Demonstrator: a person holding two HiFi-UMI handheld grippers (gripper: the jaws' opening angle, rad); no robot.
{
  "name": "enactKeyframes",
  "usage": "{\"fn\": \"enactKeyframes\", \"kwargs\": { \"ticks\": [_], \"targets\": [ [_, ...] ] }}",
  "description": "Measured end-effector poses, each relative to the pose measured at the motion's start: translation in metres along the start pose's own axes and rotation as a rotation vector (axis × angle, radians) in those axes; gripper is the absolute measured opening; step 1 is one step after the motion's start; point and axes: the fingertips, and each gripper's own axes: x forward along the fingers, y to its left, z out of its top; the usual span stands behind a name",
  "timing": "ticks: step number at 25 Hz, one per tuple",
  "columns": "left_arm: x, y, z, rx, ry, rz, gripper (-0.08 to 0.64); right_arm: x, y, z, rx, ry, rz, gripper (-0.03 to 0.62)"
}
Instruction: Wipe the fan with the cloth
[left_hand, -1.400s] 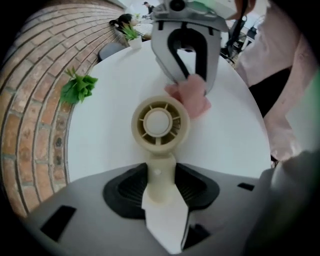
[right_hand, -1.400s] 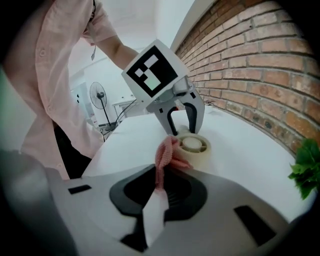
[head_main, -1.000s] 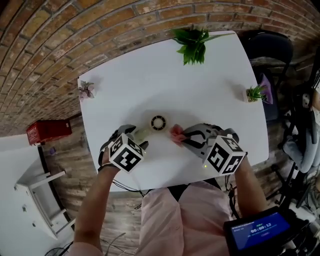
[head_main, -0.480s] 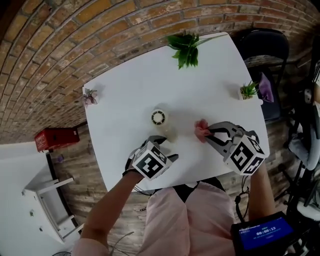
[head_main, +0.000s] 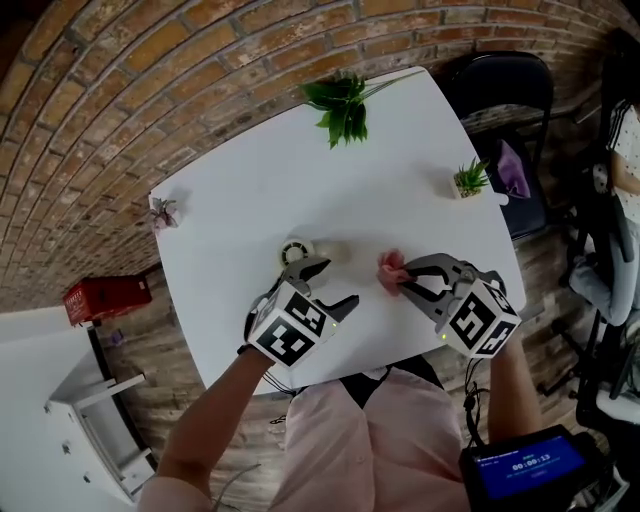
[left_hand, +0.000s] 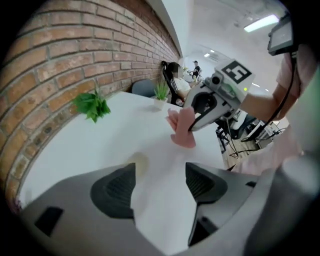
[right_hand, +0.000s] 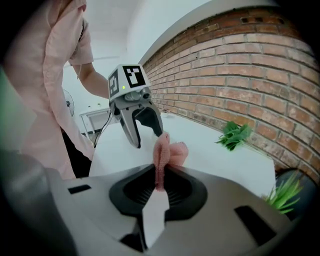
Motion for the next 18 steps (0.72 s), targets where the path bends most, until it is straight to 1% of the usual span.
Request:
{"fn": "enactKeyframes", "kwargs": {
  "ticks": [3,5,6,8,11,13,15,16,18],
  "targets": [
    [-0.037,0.029,0.011,0.024,-0.074,0.096,0.321,0.011,0.003,0.012,-0.018,-0.015,0.032,0.046],
    [-0.051,0.05,0.012,0.068,-0.085,0.142,0.328,0.02,0.007,0.02,-0.025,-0.023,0.061,0.046],
    [-0.051,0.058,0.009,0.1,-0.064,0.139,0.345,0.025,0.01,0.023,-0.027,-0.025,0.078,0.046],
    [-0.04,0.067,-0.001,0.178,0.014,0.093,0.373,0.037,0.018,0.028,-0.029,-0.024,0.111,0.046],
    [-0.014,0.074,-0.025,0.297,0.148,0.011,0.379,0.057,0.035,0.033,-0.025,-0.013,0.161,0.046],
    [0.001,0.079,-0.039,0.353,0.208,-0.022,0.379,0.07,0.045,0.034,-0.007,-0.009,0.187,0.046],
    [0.007,0.082,-0.047,0.391,0.257,-0.034,0.376,0.084,0.052,0.035,0.012,-0.002,0.201,0.046],
    [0.009,0.084,-0.049,0.408,0.27,-0.035,0.346,0.091,0.054,0.034,0.021,0.003,0.207,0.046],
    [0.01,0.085,-0.048,0.426,0.271,-0.043,0.342,0.104,0.058,0.034,0.045,0.013,0.213,0.046]
  ]
}}
